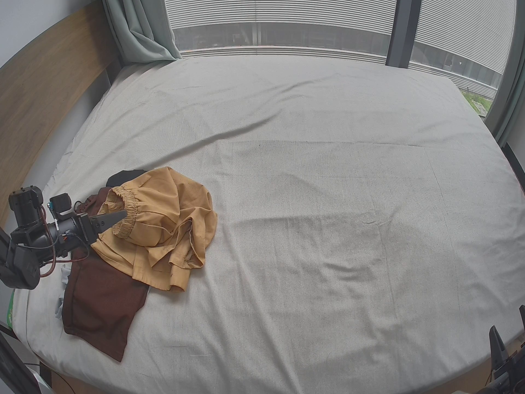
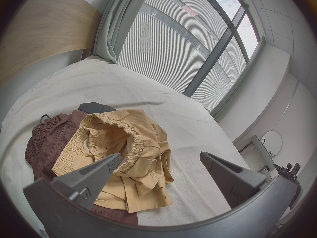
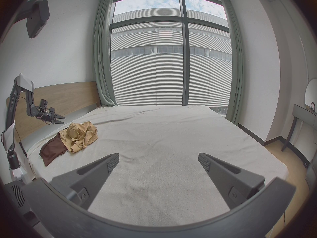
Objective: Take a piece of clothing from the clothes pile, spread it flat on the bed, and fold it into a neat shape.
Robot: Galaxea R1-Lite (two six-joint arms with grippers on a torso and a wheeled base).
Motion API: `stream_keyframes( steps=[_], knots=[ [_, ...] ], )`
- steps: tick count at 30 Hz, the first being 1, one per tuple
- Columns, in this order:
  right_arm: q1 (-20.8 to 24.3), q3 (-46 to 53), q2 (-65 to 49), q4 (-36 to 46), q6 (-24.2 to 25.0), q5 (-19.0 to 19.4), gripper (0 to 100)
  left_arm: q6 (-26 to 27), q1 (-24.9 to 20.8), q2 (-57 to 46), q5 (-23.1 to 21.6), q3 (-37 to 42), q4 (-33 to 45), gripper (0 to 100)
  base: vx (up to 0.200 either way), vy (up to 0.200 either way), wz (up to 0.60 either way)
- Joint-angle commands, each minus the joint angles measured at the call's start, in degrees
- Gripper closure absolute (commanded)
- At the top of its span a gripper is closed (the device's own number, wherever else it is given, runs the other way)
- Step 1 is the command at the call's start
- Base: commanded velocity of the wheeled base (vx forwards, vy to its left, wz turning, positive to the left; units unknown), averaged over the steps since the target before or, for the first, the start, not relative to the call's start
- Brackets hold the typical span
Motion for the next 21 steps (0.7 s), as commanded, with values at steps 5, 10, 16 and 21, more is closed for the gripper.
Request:
stream_keyframes(
  steps=[5, 10, 16, 21],
  knots=[
    [0.04, 0.92, -0.75, -0.01, 0.07, 0.01, 0, -0.02, -0.21, 5.06, -0.13, -3.53, -1.10, 0, 0.000, 0.000, 0.00],
    [0.04, 0.92, -0.66, -0.01, -0.02, 0.01, 0, -0.02, -1.00, 6.46, -0.05, -5.11, -1.45, 0, 0.000, 0.000, 0.00],
    [0.04, 0.92, -0.75, -0.01, -0.02, 0.01, 0, -0.28, -2.94, 8.84, 0.48, -8.10, -1.37, 0, 0.000, 0.000, 0.00],
    [0.04, 0.92, -0.75, -0.01, -0.02, 0.01, 0, -0.19, -3.73, 10.77, 0.66, -10.04, -1.37, 0, 0.000, 0.000, 0.00]
  ],
)
